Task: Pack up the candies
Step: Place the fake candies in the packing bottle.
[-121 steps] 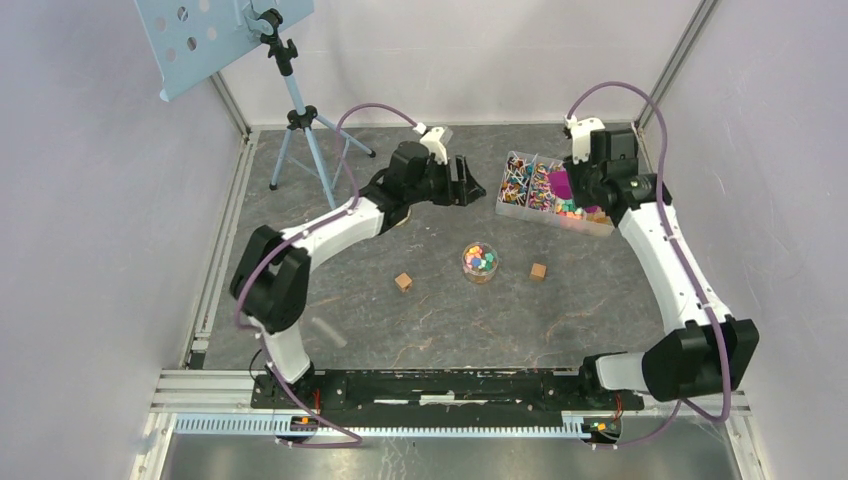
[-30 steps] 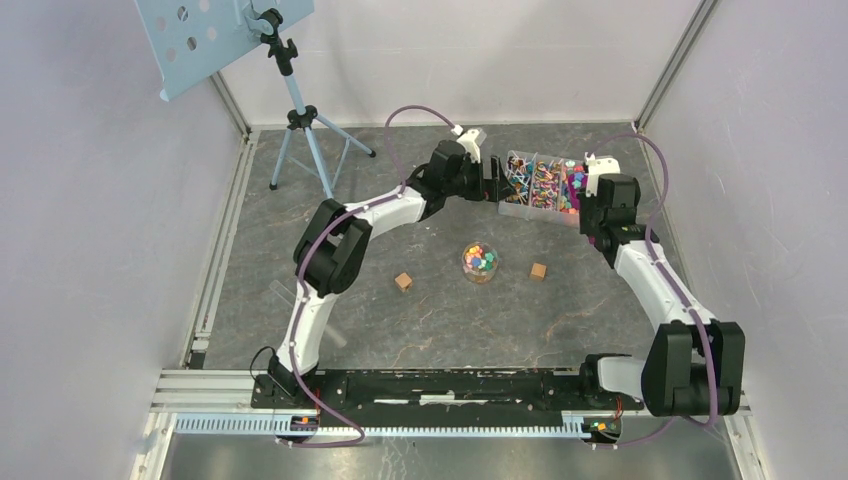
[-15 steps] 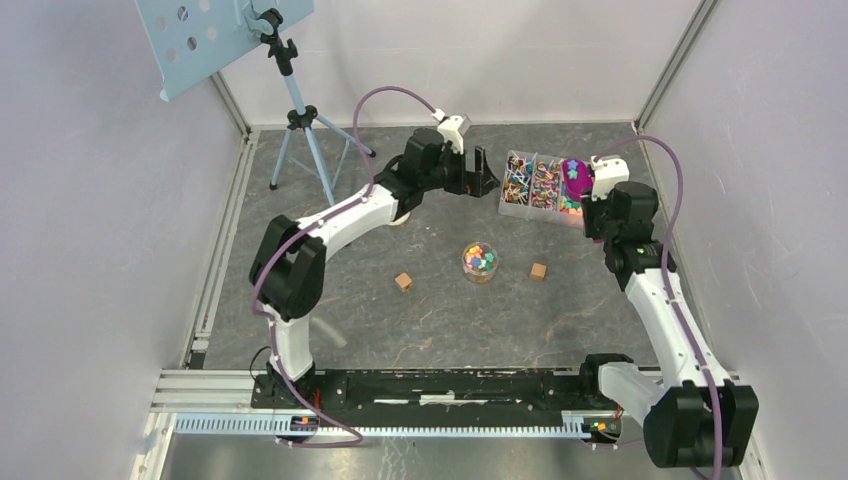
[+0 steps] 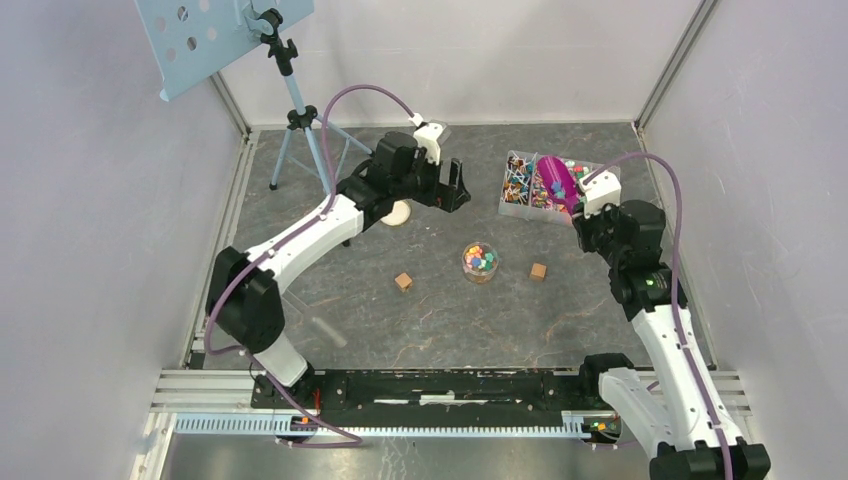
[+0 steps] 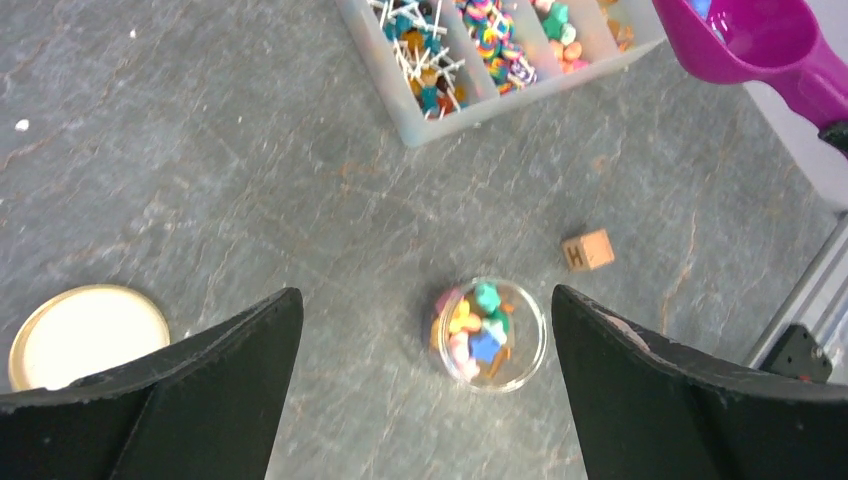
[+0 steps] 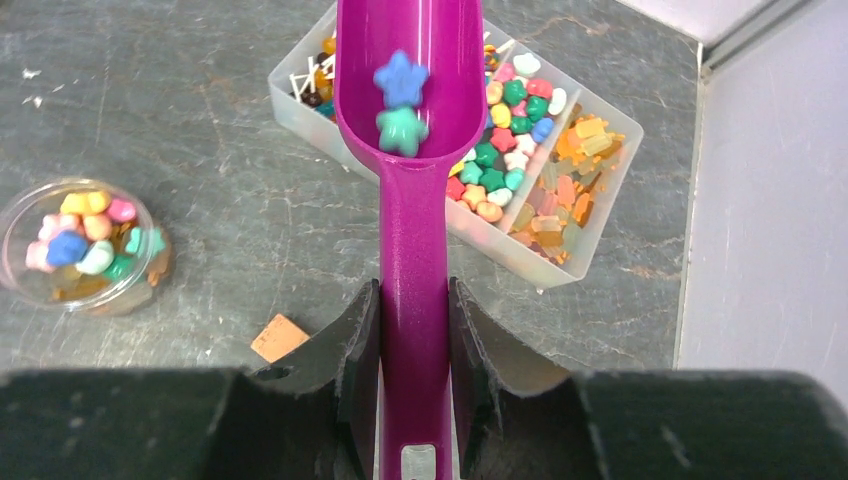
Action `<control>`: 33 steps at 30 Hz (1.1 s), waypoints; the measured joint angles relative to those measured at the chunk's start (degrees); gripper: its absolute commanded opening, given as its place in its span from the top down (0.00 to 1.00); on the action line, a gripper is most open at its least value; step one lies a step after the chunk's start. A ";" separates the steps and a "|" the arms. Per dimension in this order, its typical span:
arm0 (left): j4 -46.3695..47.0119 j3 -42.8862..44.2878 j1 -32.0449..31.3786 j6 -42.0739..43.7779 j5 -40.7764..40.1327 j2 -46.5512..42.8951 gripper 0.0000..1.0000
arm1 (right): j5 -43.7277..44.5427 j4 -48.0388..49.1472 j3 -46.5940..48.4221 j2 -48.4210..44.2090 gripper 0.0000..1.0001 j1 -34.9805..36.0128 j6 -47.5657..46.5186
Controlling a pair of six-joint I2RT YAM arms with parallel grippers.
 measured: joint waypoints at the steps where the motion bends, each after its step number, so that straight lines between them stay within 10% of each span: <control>1: -0.76 -0.79 0.04 0.63 -0.02 -1.22 0.00 | -0.20 -0.68 0.00 -0.44 1.00 0.74 -0.59; 33: -6.73 -18.10 2.62 2.99 -5.88 -18.71 0.00 | 12.22 -27.85 9.42 4.44 1.00 28.00 -8.74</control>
